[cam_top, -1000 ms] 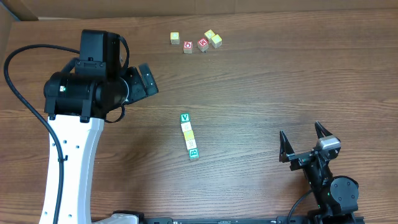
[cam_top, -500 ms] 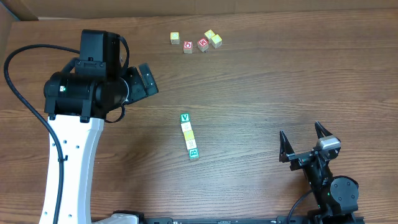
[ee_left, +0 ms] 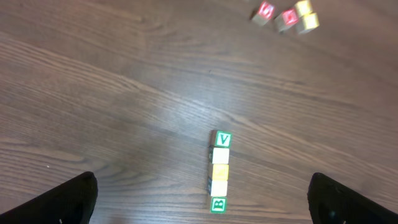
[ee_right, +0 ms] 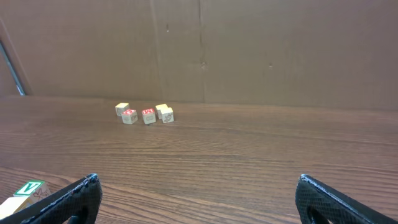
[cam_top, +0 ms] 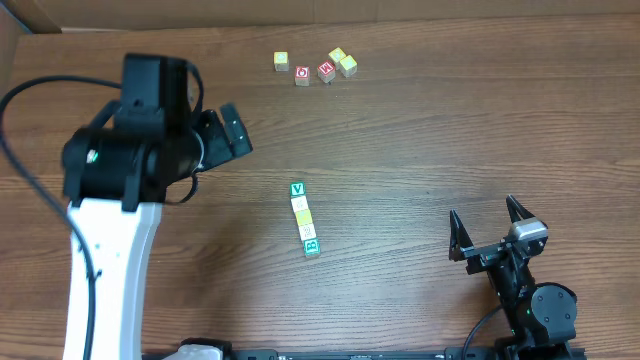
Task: Flip 5 blocks
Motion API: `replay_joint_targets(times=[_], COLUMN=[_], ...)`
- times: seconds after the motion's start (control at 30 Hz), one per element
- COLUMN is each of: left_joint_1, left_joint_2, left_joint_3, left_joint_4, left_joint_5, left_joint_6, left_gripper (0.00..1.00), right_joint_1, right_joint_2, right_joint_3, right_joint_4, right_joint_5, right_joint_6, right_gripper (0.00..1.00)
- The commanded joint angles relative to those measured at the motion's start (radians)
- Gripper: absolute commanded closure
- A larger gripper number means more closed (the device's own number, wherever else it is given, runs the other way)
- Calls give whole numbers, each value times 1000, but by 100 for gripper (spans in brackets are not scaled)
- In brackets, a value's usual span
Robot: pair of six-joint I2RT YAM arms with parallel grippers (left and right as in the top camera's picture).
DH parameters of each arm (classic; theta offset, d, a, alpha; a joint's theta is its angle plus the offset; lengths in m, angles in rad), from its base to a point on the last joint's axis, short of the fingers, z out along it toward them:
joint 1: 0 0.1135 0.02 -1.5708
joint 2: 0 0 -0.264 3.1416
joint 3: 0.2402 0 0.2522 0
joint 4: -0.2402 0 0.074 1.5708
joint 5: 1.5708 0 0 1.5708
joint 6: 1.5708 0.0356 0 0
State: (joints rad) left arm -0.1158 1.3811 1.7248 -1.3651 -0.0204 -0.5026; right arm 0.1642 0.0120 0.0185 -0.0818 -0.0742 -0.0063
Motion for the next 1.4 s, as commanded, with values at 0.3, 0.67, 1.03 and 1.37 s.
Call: replay_joint_targets(times=[0.3, 0.67, 1.03, 1.37], left_joint_1=[-2, -2, -1, 1], left_joint_2=[-276, -414, -563, -807], left_joint_3=[7, -172, -481, -840], left_joint_4=[0, 4, 26, 650], left_joint_5=[-13, -17, -6, -11], left_joint_6=[-10, -6, -7, -7], left_gripper=[0, 0, 0, 0], right_joint_1=[4, 4, 4, 4], right_joint_2=[-9, -9, -9, -9], right_joint_3=[-11, -11, -11, -11], right_joint_4=[5, 5, 5, 4], right_joint_5=[2, 2, 2, 2], right_joint_6=[2, 2, 2, 2], right_gripper=[0, 0, 0, 0])
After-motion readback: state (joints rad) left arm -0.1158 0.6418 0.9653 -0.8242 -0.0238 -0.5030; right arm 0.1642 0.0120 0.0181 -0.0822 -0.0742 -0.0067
